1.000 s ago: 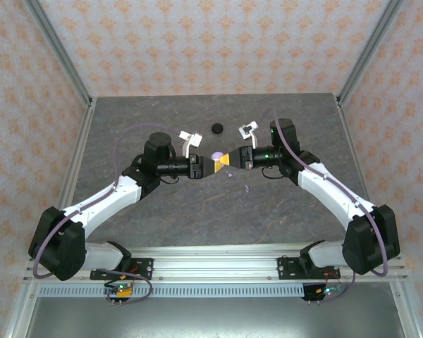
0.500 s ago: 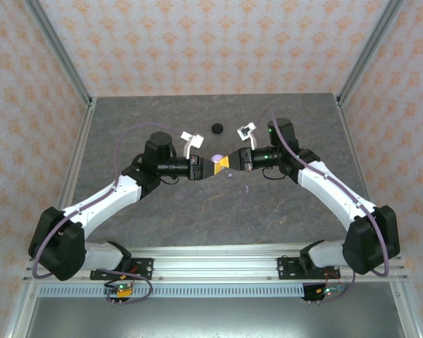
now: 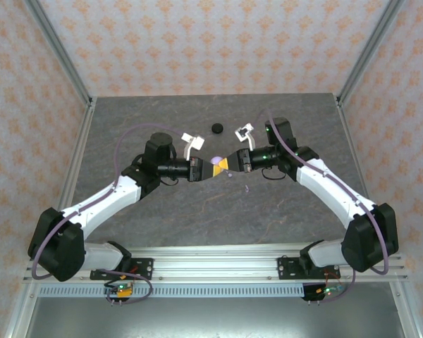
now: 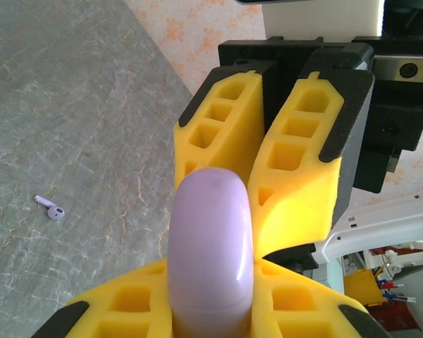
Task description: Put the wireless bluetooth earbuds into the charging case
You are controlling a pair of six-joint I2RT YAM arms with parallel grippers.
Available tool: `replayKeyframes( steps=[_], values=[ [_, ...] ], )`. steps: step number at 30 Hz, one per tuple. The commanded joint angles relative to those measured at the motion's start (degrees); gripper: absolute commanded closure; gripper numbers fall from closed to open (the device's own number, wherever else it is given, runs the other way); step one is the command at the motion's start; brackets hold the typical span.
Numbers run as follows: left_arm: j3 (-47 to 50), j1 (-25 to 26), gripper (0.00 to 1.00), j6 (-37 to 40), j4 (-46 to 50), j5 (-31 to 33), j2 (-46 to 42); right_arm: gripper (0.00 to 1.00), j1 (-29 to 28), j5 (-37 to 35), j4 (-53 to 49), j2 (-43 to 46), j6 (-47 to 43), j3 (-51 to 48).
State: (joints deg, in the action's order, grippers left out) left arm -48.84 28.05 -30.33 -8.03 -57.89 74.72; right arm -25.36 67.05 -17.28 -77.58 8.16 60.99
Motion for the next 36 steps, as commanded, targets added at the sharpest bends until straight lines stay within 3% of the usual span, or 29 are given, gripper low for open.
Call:
replayKeyframes(
  steps=[1, 6, 16, 28, 36],
  values=[
    [-1.80, 0.30, 0.86, 1.76, 0.16, 2.99, -0.43, 0.76, -1.88, 0.99, -2.78, 0.65, -2.17, 1.86],
    [-2.02, 0.28, 0.89, 3.14, 2.74, 4.82, -0.69, 0.62, -0.92, -2.64, -1.26, 2.91, -0.36, 0.74],
    [-1.88, 0.33, 0.90, 3.89, 4.54, 6.00, 0.18, 0.61, 2.24, -3.90, 3.63, 5.88, 4.18, -1.74],
    [-2.04, 0.95, 0.90, 3.56, 0.47, -0.63, -1.50, 0.57, 2.14, 0.99, 1.01, 4.11, 1.03, -0.09],
    [-3.10, 2.31, 0.90, 4.31, 0.72, -1.81, -1.37, 0.57, 1.56, 2.17, -1.18, 3.41, -0.94, 1.12]
  ],
)
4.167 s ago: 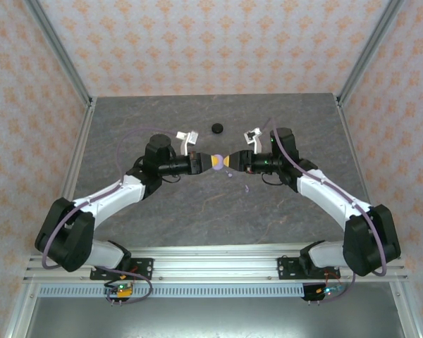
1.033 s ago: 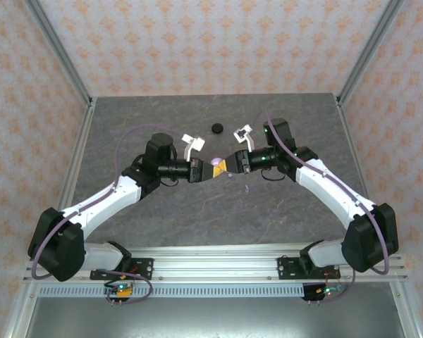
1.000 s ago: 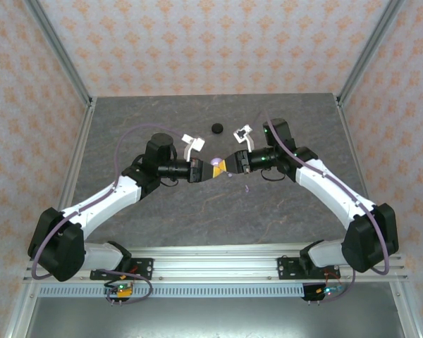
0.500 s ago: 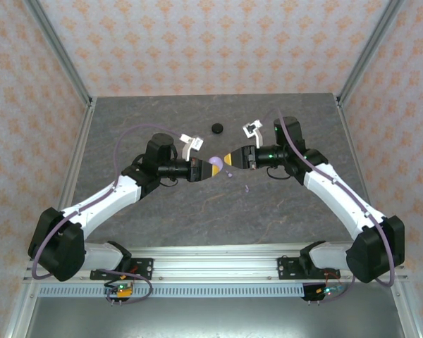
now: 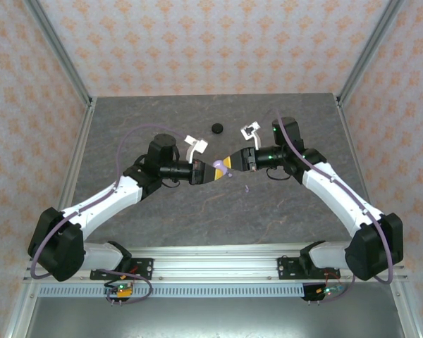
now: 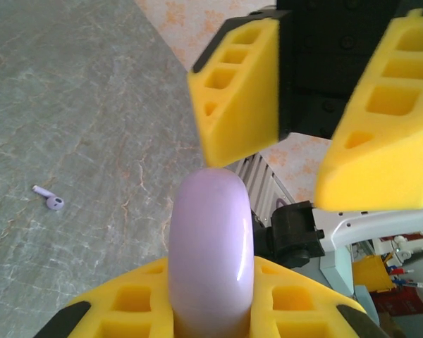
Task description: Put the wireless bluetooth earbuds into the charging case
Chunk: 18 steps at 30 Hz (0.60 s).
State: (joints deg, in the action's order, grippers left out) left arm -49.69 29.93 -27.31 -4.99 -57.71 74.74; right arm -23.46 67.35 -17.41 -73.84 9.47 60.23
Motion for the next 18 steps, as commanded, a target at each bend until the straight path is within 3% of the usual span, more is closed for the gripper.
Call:
replayKeyframes(
  steps=[1, 6, 14, 18],
  values=[
    [-2.37, 0.48, 0.90, 1.45, -2.29, -1.96, -1.37, 0.57, -0.49, 1.89, -1.26, -0.54, -2.27, 1.91],
    [-2.95, 0.68, 0.90, 1.71, -1.92, -2.05, -1.41, 0.59, -0.81, 2.26, -1.84, -0.59, -2.79, 2.24],
    [-3.49, 1.02, 0.89, 2.52, -0.81, -1.90, -0.76, 0.79, -1.02, 2.87, -2.44, -0.25, -3.16, 2.75],
    [-3.73, 1.03, 0.87, 2.54, -0.56, -1.11, -0.63, 0.82, -1.30, 3.17, -2.65, -0.52, -3.23, 2.88]
  ],
)
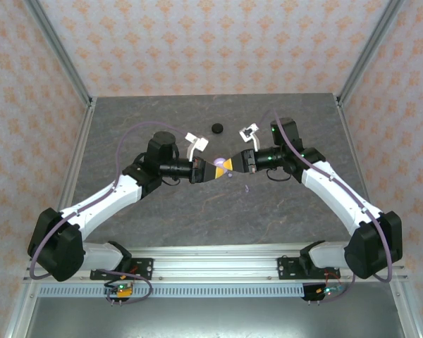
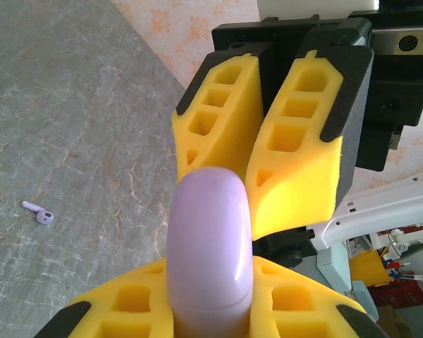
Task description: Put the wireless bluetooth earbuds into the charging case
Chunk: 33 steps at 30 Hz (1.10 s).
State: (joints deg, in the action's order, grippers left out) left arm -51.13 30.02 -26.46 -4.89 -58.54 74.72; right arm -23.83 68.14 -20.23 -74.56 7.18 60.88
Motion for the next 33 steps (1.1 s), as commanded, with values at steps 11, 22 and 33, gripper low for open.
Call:
replayKeyframes(
  steps=[11, 22, 33],
  values=[
    [-3.25, 1.06, 0.77, 1.59, -0.61, 0.22, 0.05, 0.83, -1.44, 2.25, -0.43, 0.17, -1.60, 1.70],
    [-2.94, 1.04, 0.68, 1.42, -0.71, 1.21, -0.40, 0.83, -1.44, 1.66, -0.53, 0.46, -1.51, 1.44],
    [-2.11, 1.08, 0.79, 0.01, -2.72, 2.90, -0.69, 0.83, -1.44, 0.37, 0.33, 1.69, -0.54, 0.29]
  ],
)
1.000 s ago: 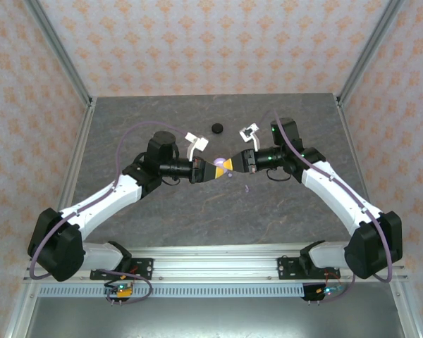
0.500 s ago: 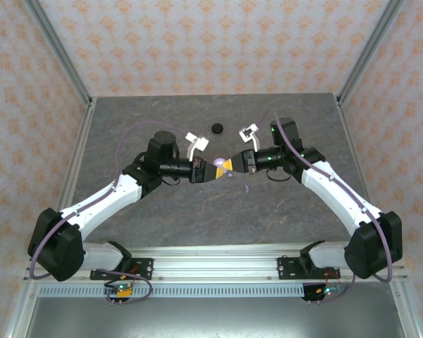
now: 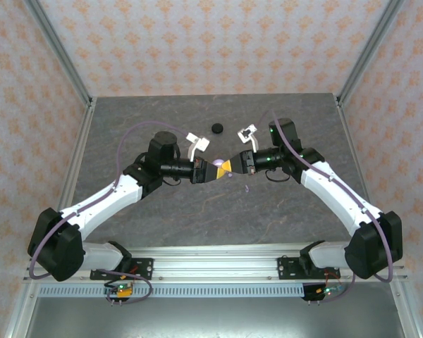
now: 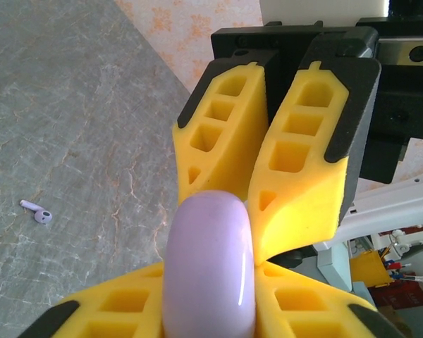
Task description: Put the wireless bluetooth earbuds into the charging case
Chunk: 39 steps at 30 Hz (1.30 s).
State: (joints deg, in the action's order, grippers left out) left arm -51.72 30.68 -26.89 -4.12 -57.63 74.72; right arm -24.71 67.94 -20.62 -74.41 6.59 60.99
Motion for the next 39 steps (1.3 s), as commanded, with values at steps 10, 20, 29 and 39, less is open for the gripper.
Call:
replayKeyframes(
  steps=[10, 20, 29, 39],
  values=[
    [-1.88, 0.51, 0.91, 7.56, -0.02, 6.40, -1.72, 0.57, -0.41, -9.13, -2.25, 5.53, 0.38, 0.50],
    [0.52, 1.12, 0.98, 29.27, -2.23, 5.88, -3.37, 0.49, -1.34, -13.41, -12.74, 7.48, -3.27, 5.72],
    [-1.01, 1.27, 1.00, 37.52, -1.29, 6.10, -1.16, 0.45, -4.27, -13.88, -16.82, 7.20, -6.06, 8.35],
    [-1.19, 2.33, 1.00, 39.85, -0.96, 2.74, -1.31, 0.43, -5.01, -16.58, -16.86, 4.22, -5.79, 9.69]
  ],
)
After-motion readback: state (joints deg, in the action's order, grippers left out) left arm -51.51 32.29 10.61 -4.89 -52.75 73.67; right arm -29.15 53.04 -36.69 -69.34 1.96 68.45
